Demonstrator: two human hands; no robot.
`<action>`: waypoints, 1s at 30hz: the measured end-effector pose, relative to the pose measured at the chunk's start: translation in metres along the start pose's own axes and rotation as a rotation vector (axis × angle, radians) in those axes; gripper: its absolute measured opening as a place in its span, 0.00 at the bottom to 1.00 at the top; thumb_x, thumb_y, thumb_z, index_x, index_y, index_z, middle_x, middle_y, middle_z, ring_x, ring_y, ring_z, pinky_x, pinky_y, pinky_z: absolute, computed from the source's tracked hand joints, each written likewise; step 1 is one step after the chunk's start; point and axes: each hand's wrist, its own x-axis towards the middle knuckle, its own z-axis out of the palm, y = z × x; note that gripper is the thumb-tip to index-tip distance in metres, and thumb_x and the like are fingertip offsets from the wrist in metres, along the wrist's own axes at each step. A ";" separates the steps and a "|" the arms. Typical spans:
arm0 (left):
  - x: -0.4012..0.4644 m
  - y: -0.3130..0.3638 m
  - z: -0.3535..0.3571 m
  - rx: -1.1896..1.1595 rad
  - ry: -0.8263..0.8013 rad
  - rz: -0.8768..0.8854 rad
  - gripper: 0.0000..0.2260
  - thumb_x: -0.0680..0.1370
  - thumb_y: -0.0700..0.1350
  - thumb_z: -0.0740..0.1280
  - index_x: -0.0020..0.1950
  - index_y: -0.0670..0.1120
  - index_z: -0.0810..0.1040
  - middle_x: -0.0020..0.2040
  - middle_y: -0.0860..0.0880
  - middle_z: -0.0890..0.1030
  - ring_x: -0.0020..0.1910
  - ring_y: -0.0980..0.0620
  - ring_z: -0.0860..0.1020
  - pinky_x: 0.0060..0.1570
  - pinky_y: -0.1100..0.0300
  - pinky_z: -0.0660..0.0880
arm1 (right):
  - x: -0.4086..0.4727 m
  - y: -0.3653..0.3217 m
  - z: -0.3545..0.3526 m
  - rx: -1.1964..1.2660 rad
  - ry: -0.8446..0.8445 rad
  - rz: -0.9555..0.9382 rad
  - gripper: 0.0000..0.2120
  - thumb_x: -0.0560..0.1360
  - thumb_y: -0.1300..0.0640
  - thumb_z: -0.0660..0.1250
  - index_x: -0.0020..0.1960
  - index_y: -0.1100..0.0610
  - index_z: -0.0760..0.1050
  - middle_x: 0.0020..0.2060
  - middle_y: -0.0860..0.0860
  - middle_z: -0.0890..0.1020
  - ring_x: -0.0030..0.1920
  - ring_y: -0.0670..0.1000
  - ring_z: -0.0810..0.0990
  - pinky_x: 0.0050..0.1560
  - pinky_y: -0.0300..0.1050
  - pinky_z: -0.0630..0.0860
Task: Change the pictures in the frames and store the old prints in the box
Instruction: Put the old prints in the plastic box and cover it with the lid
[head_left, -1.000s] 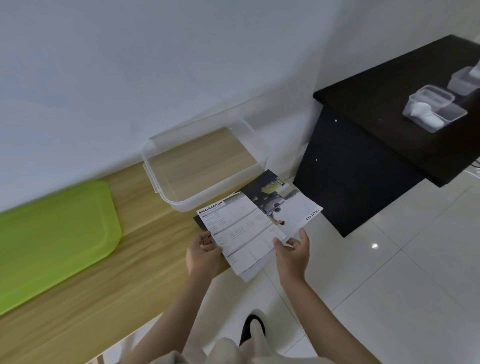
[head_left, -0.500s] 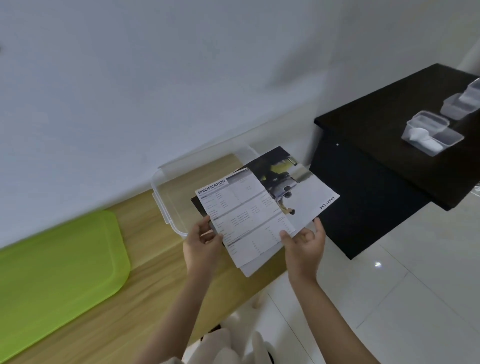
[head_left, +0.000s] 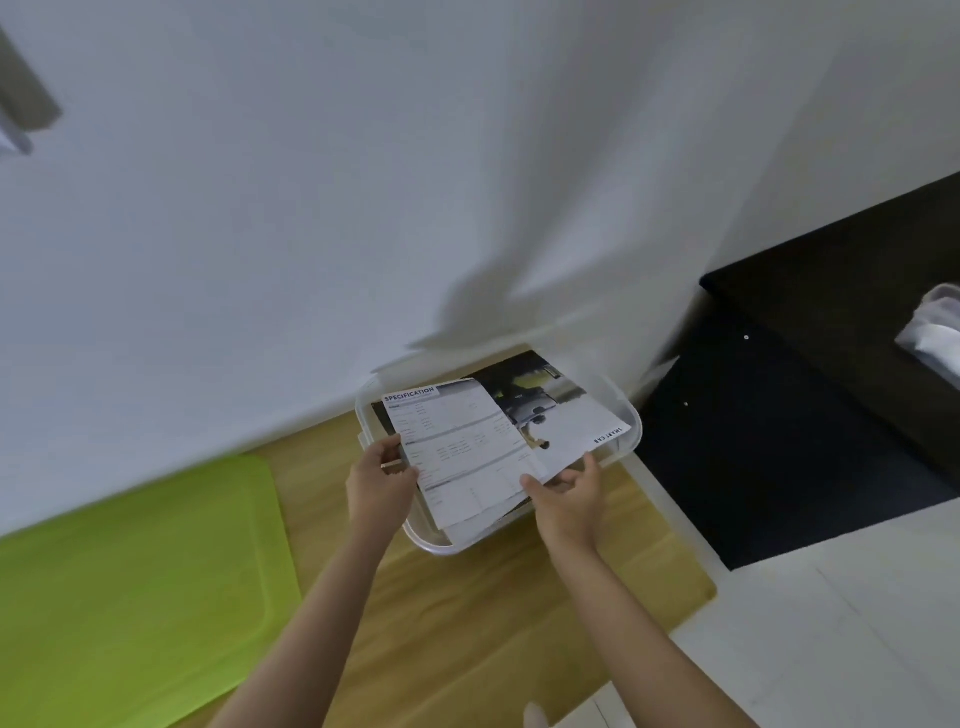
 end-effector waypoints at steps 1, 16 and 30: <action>0.004 -0.001 0.000 0.027 -0.004 -0.002 0.17 0.71 0.34 0.67 0.58 0.46 0.77 0.48 0.50 0.82 0.47 0.52 0.80 0.47 0.59 0.76 | 0.000 -0.001 0.002 -0.030 0.004 0.011 0.43 0.68 0.62 0.75 0.75 0.57 0.54 0.50 0.55 0.78 0.42 0.44 0.79 0.37 0.35 0.74; 0.017 -0.004 0.010 0.261 -0.163 0.088 0.23 0.76 0.41 0.65 0.71 0.46 0.66 0.62 0.48 0.78 0.49 0.55 0.76 0.51 0.61 0.72 | -0.003 -0.014 -0.001 -0.247 -0.153 0.010 0.35 0.72 0.59 0.72 0.73 0.61 0.60 0.66 0.58 0.73 0.61 0.51 0.77 0.53 0.39 0.74; -0.043 -0.027 -0.024 0.113 0.185 0.112 0.18 0.74 0.42 0.68 0.64 0.45 0.73 0.60 0.50 0.78 0.57 0.54 0.75 0.57 0.56 0.72 | -0.012 -0.002 0.005 -0.308 -0.321 -0.259 0.25 0.74 0.58 0.69 0.69 0.56 0.67 0.65 0.51 0.75 0.66 0.50 0.72 0.63 0.41 0.69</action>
